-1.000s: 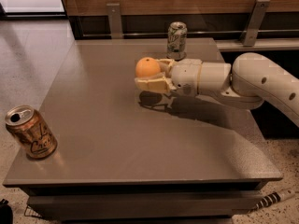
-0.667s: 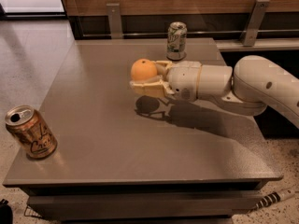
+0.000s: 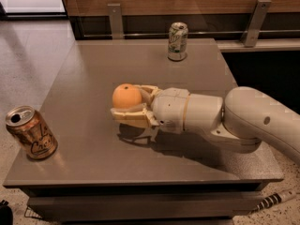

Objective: Move orange near 7up can

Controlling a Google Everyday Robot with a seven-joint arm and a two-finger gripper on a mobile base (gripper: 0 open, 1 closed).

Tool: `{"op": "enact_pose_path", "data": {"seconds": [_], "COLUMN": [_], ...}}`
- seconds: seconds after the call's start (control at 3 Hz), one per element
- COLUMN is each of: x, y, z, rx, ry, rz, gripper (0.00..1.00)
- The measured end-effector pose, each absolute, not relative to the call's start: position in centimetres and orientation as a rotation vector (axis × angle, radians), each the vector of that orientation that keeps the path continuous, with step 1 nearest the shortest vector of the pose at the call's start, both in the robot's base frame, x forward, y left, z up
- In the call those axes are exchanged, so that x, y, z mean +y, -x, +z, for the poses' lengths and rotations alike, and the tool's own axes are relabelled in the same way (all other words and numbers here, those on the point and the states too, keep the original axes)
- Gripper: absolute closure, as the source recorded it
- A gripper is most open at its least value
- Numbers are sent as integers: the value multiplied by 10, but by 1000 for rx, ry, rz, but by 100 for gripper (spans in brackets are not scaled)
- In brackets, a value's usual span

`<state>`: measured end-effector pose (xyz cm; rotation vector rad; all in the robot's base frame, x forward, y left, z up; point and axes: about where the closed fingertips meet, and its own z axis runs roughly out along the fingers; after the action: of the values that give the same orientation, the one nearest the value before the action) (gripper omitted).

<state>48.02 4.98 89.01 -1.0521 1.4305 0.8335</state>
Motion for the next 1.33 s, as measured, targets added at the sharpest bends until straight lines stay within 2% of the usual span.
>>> {"op": "enact_pose_path", "data": {"seconds": [0.67,1.33], "x": [116,163], "y": [-434,-418], "z": [844,812], "rx": [1482,1432], "ry": [1188,1287], "rz": [896,994], "gripper": [100,100]}}
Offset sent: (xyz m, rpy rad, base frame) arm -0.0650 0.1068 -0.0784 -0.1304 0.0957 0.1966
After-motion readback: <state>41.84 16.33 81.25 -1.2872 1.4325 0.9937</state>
